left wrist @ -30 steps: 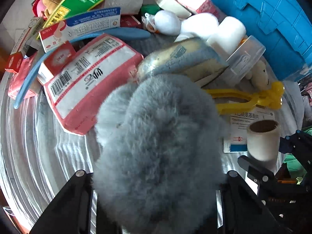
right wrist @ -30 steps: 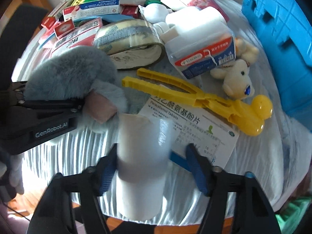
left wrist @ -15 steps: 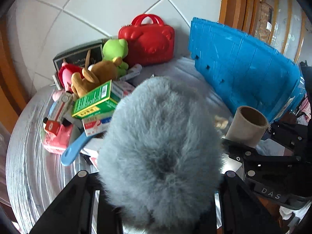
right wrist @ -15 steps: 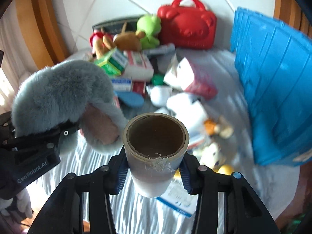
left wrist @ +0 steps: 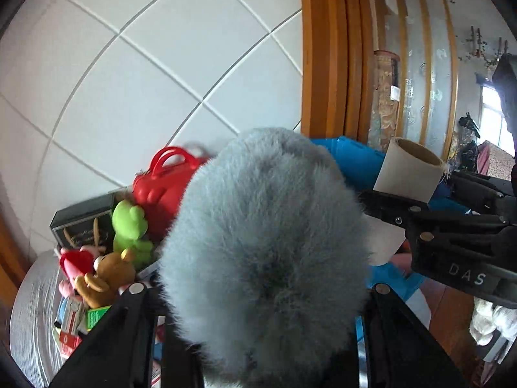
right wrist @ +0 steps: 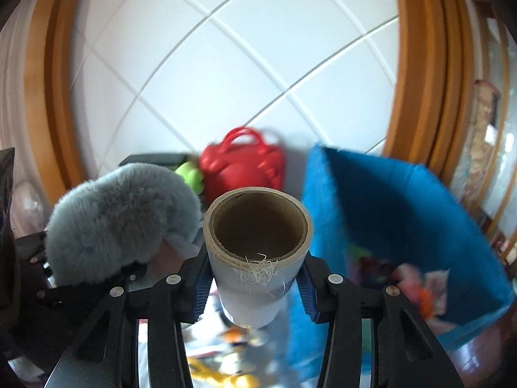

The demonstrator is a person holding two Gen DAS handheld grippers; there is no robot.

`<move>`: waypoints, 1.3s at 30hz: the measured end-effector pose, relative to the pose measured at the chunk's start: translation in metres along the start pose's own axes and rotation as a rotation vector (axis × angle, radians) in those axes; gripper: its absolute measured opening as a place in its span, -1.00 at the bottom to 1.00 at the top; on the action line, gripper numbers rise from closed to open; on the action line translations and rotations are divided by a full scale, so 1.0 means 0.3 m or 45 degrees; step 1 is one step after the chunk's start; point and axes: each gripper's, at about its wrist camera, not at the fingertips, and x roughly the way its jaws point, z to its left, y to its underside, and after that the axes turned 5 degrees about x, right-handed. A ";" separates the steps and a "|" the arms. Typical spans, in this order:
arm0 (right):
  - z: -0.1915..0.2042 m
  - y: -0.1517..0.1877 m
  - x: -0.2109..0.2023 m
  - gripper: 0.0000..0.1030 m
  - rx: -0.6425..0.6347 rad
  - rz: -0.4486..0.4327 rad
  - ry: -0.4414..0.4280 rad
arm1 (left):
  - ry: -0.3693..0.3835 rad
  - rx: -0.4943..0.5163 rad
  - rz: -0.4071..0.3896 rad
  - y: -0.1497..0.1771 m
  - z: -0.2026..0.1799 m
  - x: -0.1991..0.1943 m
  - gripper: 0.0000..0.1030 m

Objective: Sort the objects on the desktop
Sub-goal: 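Carry plush and paper roll into the blue crate and release both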

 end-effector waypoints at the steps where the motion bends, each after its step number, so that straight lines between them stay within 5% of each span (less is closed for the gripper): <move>1: -0.053 -0.020 -0.008 -0.12 -0.002 -0.002 0.036 | 0.024 0.012 -0.008 -0.050 -0.043 0.025 -0.42; 7: -0.425 -0.044 0.061 -0.12 0.002 0.111 0.265 | 0.151 0.060 0.070 -0.271 -0.316 0.225 -0.42; 14: -0.714 0.088 0.176 -0.12 0.098 0.307 0.301 | 0.173 0.126 0.325 -0.252 -0.591 0.477 -0.42; 22: -0.828 0.197 0.195 -0.12 0.129 0.389 0.348 | 0.130 0.160 0.392 -0.200 -0.700 0.513 -0.23; 32: -0.860 0.211 0.193 -0.09 0.135 0.389 0.387 | 0.114 0.149 0.298 -0.165 -0.638 0.453 0.22; 34: -0.856 0.204 0.180 0.07 0.137 0.373 0.398 | 0.116 0.137 0.282 -0.160 -0.625 0.433 0.22; 37: -0.845 0.195 0.157 0.56 0.131 0.337 0.403 | 0.120 0.103 0.250 -0.155 -0.594 0.392 0.22; 39: -0.830 0.189 0.134 0.62 0.120 0.309 0.411 | 0.100 0.079 0.199 -0.149 -0.566 0.345 0.22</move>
